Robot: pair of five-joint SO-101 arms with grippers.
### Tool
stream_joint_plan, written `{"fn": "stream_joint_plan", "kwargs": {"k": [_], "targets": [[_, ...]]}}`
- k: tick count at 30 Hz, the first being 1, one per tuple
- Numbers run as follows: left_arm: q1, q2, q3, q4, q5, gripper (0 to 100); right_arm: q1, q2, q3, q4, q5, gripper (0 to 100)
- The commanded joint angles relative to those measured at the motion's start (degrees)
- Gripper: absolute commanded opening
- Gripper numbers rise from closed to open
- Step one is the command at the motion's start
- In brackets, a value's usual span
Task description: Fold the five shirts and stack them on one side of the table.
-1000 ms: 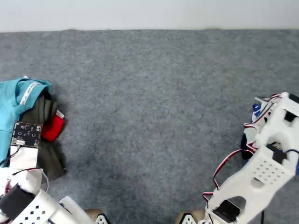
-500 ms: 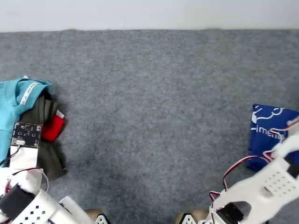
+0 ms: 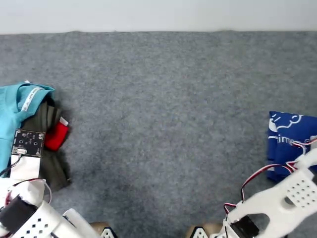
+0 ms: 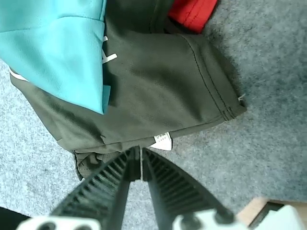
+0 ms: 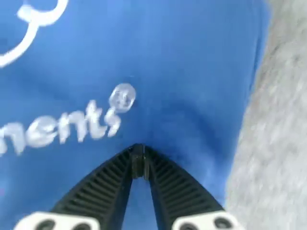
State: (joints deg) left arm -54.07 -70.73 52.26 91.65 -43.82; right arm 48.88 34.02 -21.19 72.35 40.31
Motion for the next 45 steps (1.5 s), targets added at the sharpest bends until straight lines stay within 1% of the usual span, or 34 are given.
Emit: {"fn": "stream_joint_plan", "kwargs": {"k": [1,5,8,10,17,19,23,28,33,37,39,42,45], "targets": [[0.18,-0.35,-0.92,0.26,0.26,2,-1.89,-8.13,-2.46,9.98,0.44,0.9],[0.18,-0.35,-0.92,0.26,0.26,2,-4.79,-10.42,-2.46,20.88,0.53,0.9],[0.18,-0.35,-0.92,0.26,0.26,2,-6.55,-10.33,-1.05,24.48,0.35,0.9],[0.18,-0.35,-0.92,0.26,0.26,2,-6.81,-10.15,1.93,23.87,0.26,0.9],[0.18,-0.35,-1.19,1.67,0.26,2,-6.73,-4.53,13.63,14.64,0.26,0.9],[0.18,-0.35,-1.19,2.29,0.26,2,-7.34,-3.91,15.21,15.16,0.26,0.9],[0.18,-0.35,-1.19,2.2,0.18,2,-9.1,-5.32,15.38,20.44,0.26,0.9],[0.18,-0.35,-1.19,2.2,0.18,2,-8.84,-11.47,15.3,20.7,0.62,0.9],[0.18,-0.35,-1.27,2.2,0.18,2,-5.93,-18.51,13.8,18.86,0.7,0.9],[0.18,-0.35,-1.27,2.2,0.18,2,-0.48,-19.65,11.87,11.03,0.7,0.9],[0.18,-0.35,-1.27,2.2,0.18,2,2.42,-17.98,11.96,5.32,0.7,0.9],[0.18,-0.35,-1.19,2.2,0.18,2,6.2,-12.44,11.87,-0.57,1.32,0.9],[0.18,-0.35,-0.92,2.2,0.18,2,8.92,-6.46,11.78,-3.21,7.21,0.9]]}}
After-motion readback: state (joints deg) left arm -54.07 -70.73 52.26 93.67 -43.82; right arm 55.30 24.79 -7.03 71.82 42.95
